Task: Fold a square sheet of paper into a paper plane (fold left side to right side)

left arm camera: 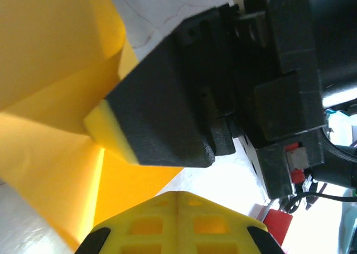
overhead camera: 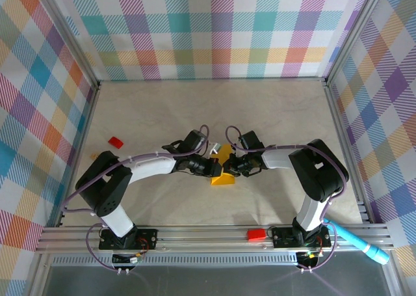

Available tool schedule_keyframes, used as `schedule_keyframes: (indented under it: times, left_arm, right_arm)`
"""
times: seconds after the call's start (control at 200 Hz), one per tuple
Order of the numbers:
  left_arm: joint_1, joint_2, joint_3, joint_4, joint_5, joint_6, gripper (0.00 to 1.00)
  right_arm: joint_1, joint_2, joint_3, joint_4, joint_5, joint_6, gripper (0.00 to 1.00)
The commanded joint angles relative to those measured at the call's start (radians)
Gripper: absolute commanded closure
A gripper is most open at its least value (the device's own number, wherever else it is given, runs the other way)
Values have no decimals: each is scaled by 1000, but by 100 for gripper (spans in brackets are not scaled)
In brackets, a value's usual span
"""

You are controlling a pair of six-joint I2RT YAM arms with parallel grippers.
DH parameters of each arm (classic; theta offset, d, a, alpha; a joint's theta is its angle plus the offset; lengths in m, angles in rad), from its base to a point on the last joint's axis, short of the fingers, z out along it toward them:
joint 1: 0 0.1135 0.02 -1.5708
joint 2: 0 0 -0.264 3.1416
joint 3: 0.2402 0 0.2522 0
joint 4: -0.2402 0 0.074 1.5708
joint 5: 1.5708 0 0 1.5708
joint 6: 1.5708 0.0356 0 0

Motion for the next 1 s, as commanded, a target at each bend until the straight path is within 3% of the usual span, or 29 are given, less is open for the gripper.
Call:
schedule_keyframes:
  times: [0.0, 0.99]
  left_arm:
    - [-6, 32, -15, 52, 27, -34, 100]
    - [-4, 101, -35, -41, -138, 26, 100]
  right_arm:
    - [7, 7, -30, -92, 45, 12, 100]
    - [7, 30, -18, -116, 46, -5, 100]
